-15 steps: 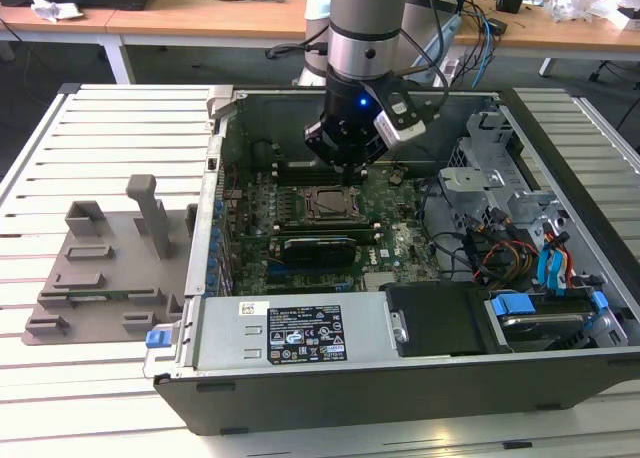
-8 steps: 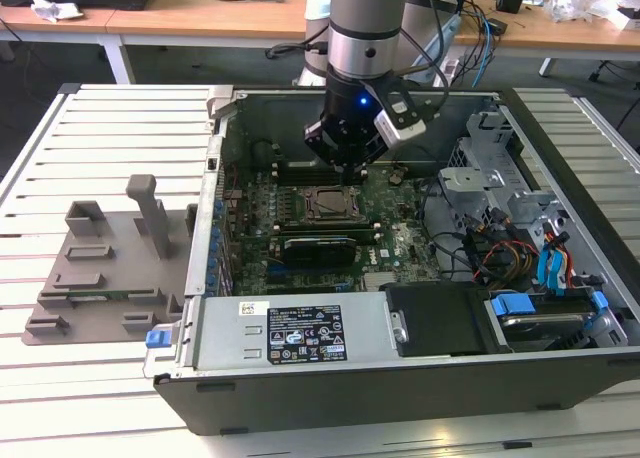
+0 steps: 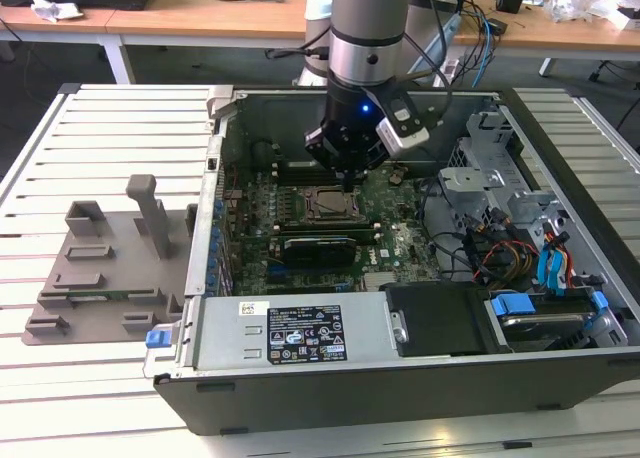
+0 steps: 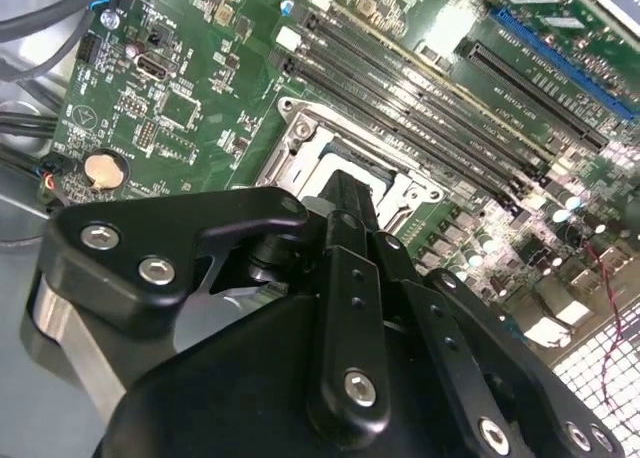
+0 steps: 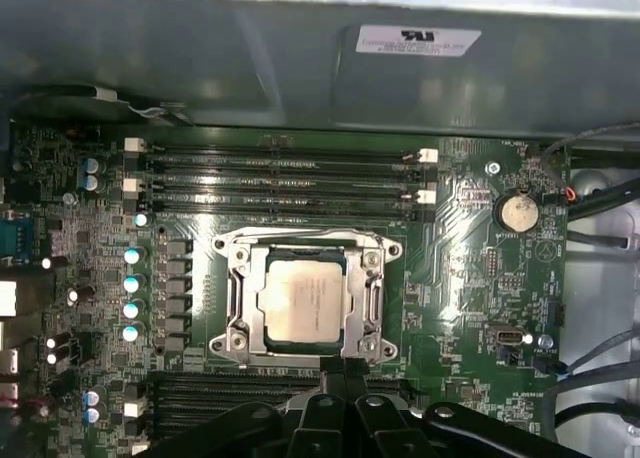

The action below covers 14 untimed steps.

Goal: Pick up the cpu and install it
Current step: 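Install the second cpu locking lever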

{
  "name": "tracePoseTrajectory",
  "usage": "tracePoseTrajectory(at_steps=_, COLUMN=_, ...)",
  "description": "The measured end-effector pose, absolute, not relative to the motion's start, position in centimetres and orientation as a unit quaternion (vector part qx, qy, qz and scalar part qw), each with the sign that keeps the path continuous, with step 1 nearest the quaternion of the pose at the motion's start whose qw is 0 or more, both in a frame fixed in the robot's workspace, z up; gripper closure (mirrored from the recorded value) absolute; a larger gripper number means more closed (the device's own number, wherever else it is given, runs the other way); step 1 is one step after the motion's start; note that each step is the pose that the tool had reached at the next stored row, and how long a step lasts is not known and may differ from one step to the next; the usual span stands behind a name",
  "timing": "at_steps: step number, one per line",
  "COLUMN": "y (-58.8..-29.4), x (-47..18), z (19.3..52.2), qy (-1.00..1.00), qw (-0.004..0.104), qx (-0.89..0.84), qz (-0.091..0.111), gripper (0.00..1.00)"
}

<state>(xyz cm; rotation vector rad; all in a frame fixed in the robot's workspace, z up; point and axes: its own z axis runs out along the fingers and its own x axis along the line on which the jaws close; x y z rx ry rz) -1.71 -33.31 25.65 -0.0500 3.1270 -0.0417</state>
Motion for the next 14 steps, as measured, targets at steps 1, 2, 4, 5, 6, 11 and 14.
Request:
tracePoseTrajectory(at_steps=1, y=-33.5, x=-1.7, z=25.6, qy=1.000, qw=0.007, qx=-0.016, qz=-0.013, gripper=0.89)
tracePoseTrajectory(at_steps=2, y=-33.7, x=-1.7, z=25.6, qy=1.000, qw=0.007, qx=-0.016, qz=-0.013, gripper=0.89)
tracePoseTrajectory(at_steps=4, y=-34.8, x=-1.7, z=25.6, qy=1.000, qw=0.007, qx=-0.016, qz=-0.013, gripper=0.89)
tracePoseTrajectory(at_steps=5, y=-35.2, x=-1.7, z=25.5, qy=1.000, qw=0.007, qx=-0.016, qz=-0.011, gripper=0.89)
tracePoseTrajectory(at_steps=6, y=-35.6, x=-1.7, z=25.5, qy=1.000, qw=0.007, qx=-0.016, qz=-0.010, gripper=0.89)
tracePoseTrajectory(at_steps=11, y=-37.3, x=-1.9, z=25.5, qy=1.000, qw=0.007, qx=-0.016, qz=0.019, gripper=0.89)
tracePoseTrajectory(at_steps=14, y=-37.6, x=-1.9, z=25.5, qy=0.997, qw=0.008, qx=-0.015, qz=0.081, gripper=0.89)
